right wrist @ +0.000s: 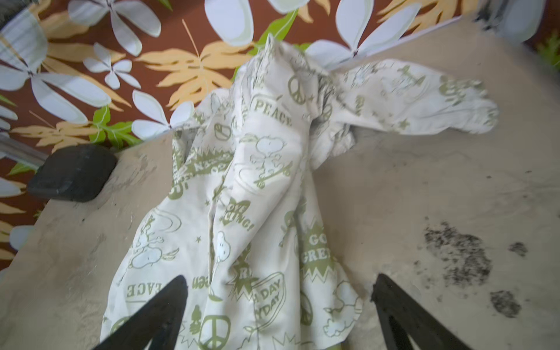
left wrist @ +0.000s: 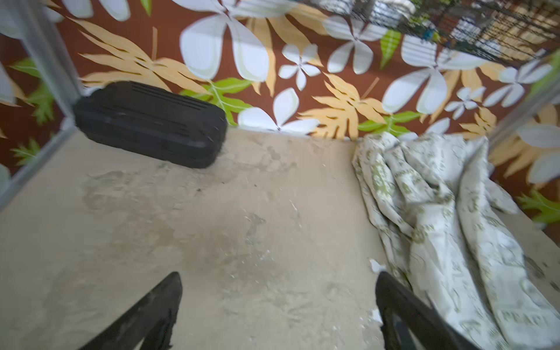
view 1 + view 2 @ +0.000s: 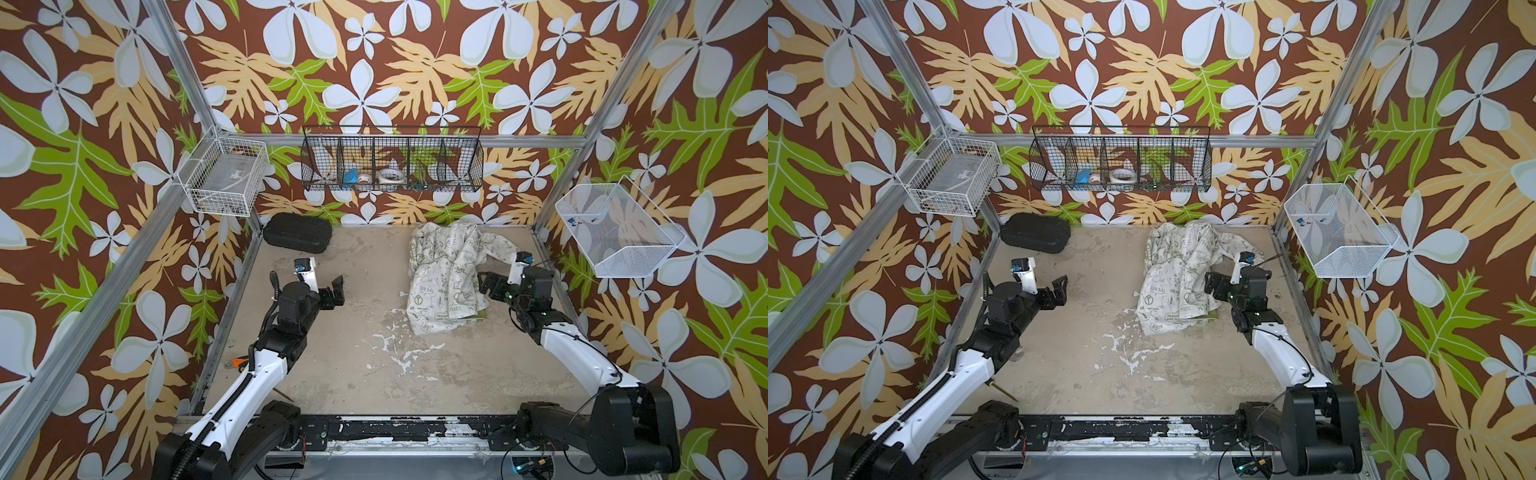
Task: Unzip the jacket
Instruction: Flatten out the jacket at the center of the board.
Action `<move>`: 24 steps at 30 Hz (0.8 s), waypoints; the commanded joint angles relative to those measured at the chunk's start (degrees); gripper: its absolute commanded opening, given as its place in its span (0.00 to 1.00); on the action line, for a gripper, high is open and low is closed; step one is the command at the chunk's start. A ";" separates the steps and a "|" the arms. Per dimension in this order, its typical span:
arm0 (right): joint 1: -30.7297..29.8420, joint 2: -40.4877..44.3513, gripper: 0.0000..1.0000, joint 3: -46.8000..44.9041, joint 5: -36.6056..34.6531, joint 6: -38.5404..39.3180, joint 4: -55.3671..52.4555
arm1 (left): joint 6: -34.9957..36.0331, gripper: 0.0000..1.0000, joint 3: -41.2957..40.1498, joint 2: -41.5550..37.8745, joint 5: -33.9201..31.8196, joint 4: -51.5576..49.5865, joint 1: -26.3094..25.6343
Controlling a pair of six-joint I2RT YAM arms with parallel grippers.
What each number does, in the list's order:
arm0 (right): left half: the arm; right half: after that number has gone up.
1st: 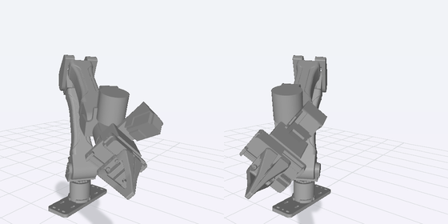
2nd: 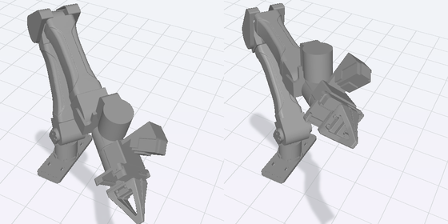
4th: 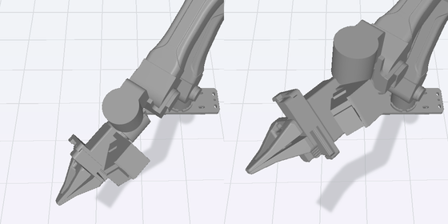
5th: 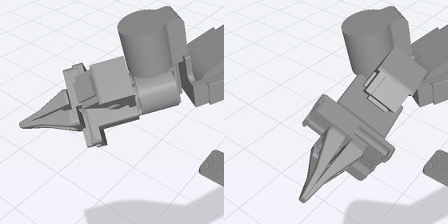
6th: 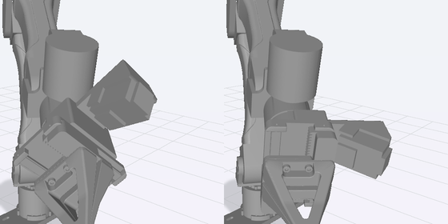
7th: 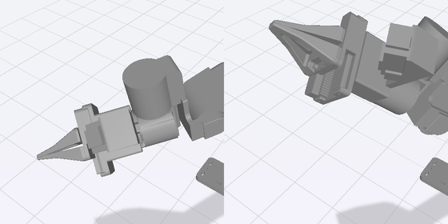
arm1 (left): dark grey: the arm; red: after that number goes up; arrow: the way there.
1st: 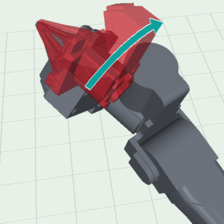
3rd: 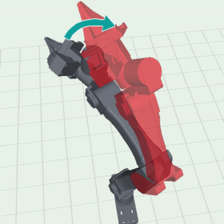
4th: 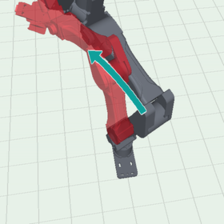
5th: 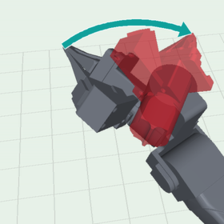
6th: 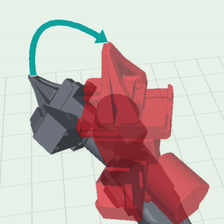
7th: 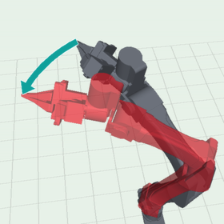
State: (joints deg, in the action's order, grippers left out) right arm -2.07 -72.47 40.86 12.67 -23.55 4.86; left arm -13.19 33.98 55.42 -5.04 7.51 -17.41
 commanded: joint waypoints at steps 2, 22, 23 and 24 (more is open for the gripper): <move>-3.01 -6.22 0.95 4.12 4.88 2.39 -8.72 | -0.38 1.00 3.19 2.51 3.99 -3.69 -4.39; -13.42 -6.69 0.00 27.16 -6.18 6.21 -33.91 | -6.76 1.00 14.65 26.34 8.80 -0.16 -20.57; -13.34 -4.59 0.00 27.17 -5.92 6.32 -35.00 | -6.67 1.00 15.12 27.42 8.85 0.53 -21.70; -13.07 -2.62 0.00 27.30 -5.95 6.03 -36.16 | -6.50 1.00 15.62 28.44 8.93 1.32 -22.93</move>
State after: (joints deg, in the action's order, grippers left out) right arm -15.55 -78.50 67.66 8.10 -17.85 -24.64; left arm -19.33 48.51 82.32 2.74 5.72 -38.48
